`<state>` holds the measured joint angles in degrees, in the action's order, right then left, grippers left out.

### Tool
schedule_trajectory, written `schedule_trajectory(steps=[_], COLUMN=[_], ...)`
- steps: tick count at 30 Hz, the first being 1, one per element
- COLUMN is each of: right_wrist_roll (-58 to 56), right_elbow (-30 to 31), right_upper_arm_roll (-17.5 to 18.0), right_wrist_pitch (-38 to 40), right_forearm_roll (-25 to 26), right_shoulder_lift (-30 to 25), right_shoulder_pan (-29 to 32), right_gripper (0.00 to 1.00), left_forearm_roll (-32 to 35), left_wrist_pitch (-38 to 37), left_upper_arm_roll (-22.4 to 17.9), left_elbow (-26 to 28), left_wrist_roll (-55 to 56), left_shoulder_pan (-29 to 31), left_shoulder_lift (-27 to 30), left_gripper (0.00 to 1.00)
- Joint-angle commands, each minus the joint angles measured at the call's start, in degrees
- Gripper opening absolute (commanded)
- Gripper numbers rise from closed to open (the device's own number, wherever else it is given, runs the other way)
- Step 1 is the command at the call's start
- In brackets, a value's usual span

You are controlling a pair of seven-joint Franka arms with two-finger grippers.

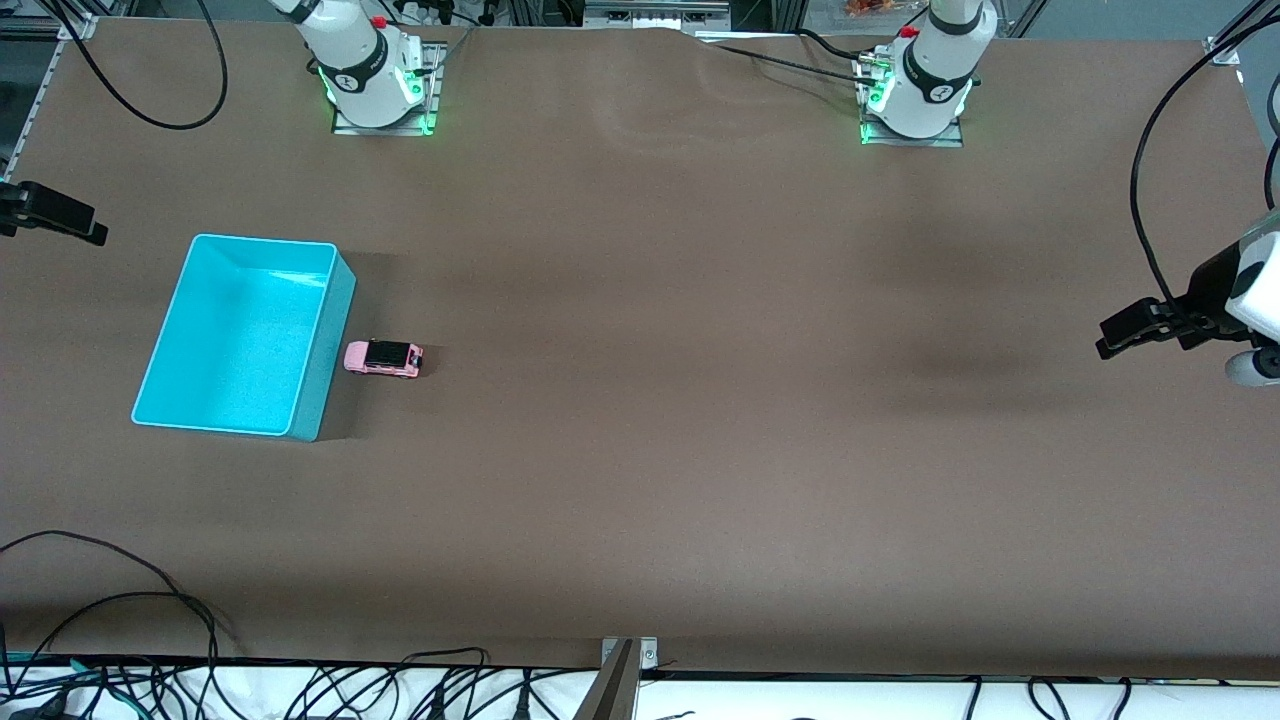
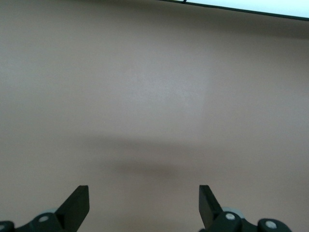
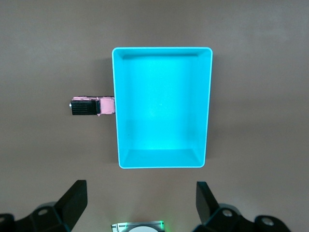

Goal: Wind and store pink jeep toy

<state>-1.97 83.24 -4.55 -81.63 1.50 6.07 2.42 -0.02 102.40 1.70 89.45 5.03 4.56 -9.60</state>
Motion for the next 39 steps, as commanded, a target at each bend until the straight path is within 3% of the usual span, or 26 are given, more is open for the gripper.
schedule_trajectory(steps=[1,11,19,25,28,31,39], right_wrist_roll=[0.5,1.9,17.3,26.3,32.2,37.7,62.2], right_elbow=[0.0,-0.1,-0.1,-0.3,0.3,1.6,12.3], right_upper_arm_roll=[0.2,0.2,0.5,0.5,0.7,0.7,0.7], right_wrist_pitch=[0.8,0.6,-1.4,-1.6,-3.2,-5.0,-18.6], right_forearm_roll=[1.1,0.9,0.0,-6.0,-6.4,-6.4,-6.2], right_shoulder_lift=[1.0,3.5,6.3,12.3,13.2,14.1,14.1], right_shoulder_pan=[0.5,0.5,0.0,0.2,-0.5,-1.8,-6.4], right_gripper=[1.00,1.00,1.00,1.00,1.00,1.00,1.00], left_forearm_roll=[-0.3,0.2,2.7,2.7,2.7,2.7,2.7], left_wrist_pitch=[-1.1,-1.2,-1.3,-1.3,-1.3,-1.3,-4.1], left_upper_arm_roll=[0.4,0.4,0.6,0.6,0.6,0.7,0.9], left_elbow=[-1.3,-0.9,-0.8,-0.8,-0.7,-0.5,0.5], left_wrist_roll=[-2.1,-2.2,-2.2,-2.2,-2.3,-2.3,-3.2], left_shoulder_pan=[0.6,0.6,0.5,0.5,0.5,0.5,0.5], left_shoulder_lift=[-0.3,-0.4,-0.5,-0.6,-0.6,-0.5,-0.1], left_gripper=[1.00,1.00,1.00,1.00,1.00,1.00,1.00])
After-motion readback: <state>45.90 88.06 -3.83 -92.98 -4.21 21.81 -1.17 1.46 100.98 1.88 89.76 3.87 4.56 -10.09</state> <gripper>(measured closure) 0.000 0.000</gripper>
